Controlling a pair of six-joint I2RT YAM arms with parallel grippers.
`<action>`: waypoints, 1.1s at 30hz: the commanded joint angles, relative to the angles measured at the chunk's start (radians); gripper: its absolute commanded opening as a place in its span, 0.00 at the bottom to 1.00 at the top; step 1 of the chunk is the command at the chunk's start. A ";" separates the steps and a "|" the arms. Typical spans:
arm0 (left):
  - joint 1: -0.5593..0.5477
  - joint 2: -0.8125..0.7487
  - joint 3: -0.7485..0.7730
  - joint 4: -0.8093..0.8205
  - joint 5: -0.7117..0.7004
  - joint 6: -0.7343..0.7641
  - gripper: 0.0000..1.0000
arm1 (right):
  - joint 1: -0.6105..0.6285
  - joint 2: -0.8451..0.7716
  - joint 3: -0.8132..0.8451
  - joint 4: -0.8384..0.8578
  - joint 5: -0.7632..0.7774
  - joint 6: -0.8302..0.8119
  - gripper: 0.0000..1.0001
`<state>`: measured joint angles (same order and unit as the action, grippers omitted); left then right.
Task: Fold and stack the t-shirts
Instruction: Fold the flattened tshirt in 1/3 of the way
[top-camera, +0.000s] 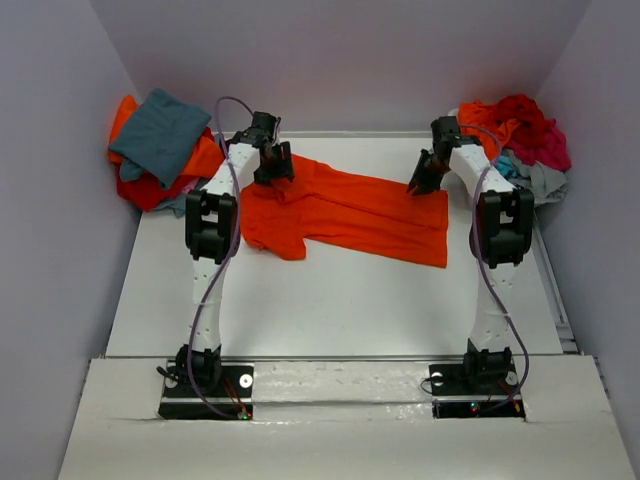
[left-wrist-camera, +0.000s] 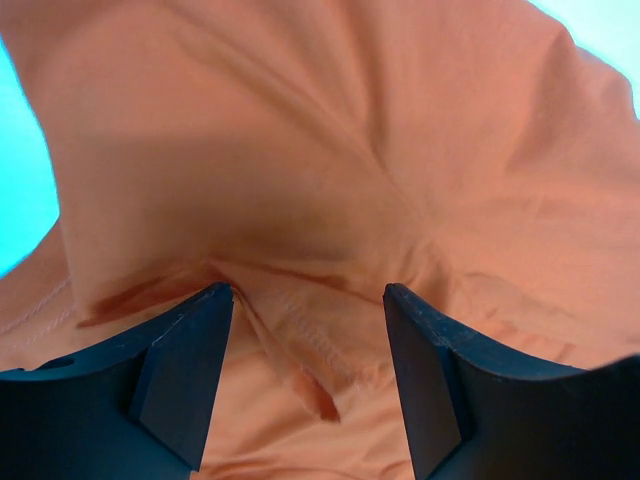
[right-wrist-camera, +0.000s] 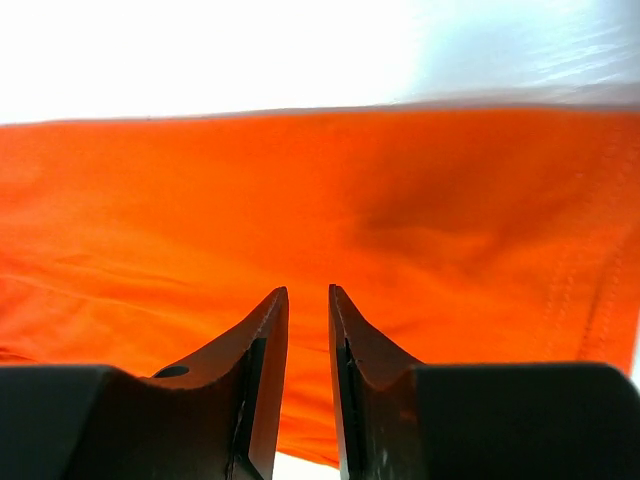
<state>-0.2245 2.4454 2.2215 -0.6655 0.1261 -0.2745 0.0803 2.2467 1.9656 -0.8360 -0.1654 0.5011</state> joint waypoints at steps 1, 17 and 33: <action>0.010 0.046 0.056 -0.014 0.030 0.012 0.73 | 0.013 0.040 0.041 -0.012 0.006 -0.001 0.29; 0.039 0.079 0.000 -0.037 0.009 0.000 0.75 | 0.013 0.191 0.177 -0.124 0.061 0.008 0.29; 0.099 0.070 0.007 -0.014 -0.019 -0.064 0.82 | 0.013 0.421 0.529 -0.193 0.004 -0.013 0.32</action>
<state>-0.1646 2.4935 2.2410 -0.6460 0.1436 -0.3225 0.0891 2.6034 2.4538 -1.0252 -0.1558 0.5014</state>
